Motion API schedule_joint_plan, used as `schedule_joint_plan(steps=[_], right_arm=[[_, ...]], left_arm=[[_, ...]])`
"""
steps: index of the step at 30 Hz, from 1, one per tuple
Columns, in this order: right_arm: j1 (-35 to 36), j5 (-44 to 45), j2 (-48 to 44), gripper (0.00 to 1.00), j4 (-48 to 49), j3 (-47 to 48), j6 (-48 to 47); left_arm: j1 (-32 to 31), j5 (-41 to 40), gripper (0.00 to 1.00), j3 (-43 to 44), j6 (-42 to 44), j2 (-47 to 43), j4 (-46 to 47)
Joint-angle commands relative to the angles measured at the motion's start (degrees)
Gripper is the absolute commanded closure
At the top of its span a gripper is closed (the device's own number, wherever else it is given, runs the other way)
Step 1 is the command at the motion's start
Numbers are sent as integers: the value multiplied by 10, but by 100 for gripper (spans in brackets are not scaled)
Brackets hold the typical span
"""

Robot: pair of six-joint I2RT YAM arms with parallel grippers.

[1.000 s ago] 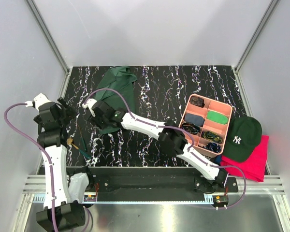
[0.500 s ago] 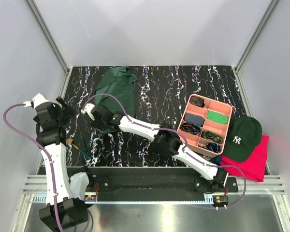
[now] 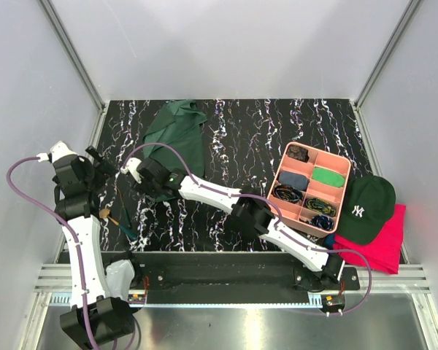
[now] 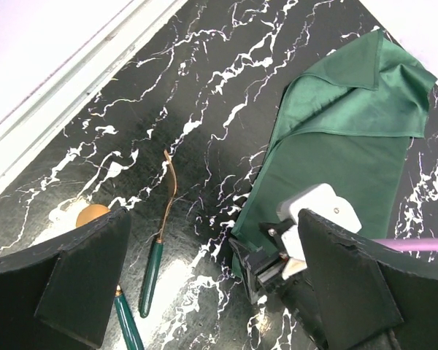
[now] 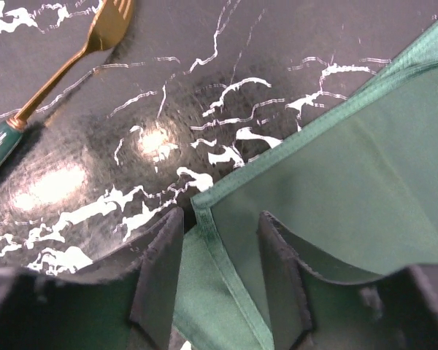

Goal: Fold the napkin, place the utensils inside, and roll it up
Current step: Flatten the napkin out

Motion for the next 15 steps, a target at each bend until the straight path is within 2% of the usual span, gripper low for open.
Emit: schedule_joint_plan(steps=[1, 4, 8, 11, 12, 14, 15], right_arm=[[8, -7, 17, 52, 13, 28, -7], [8, -1, 21, 55, 13, 26, -6], [8, 7, 25, 65, 13, 24, -2], [8, 8, 29, 77, 13, 28, 3], [8, 11, 31, 85, 12, 30, 4], [7, 13, 32, 91, 13, 31, 9], [6, 17, 32, 99, 14, 33, 11]], left_arm=[[5, 27, 1, -5, -2, 4, 32], [6, 30, 1, -5, -2, 4, 34], [6, 38, 1, -7, -3, 4, 34], [7, 41, 1, -7, -3, 6, 34], [7, 43, 1, -7, -4, 6, 35], [8, 45, 1, -7, -4, 5, 34], [8, 46, 1, -7, -4, 5, 35]])
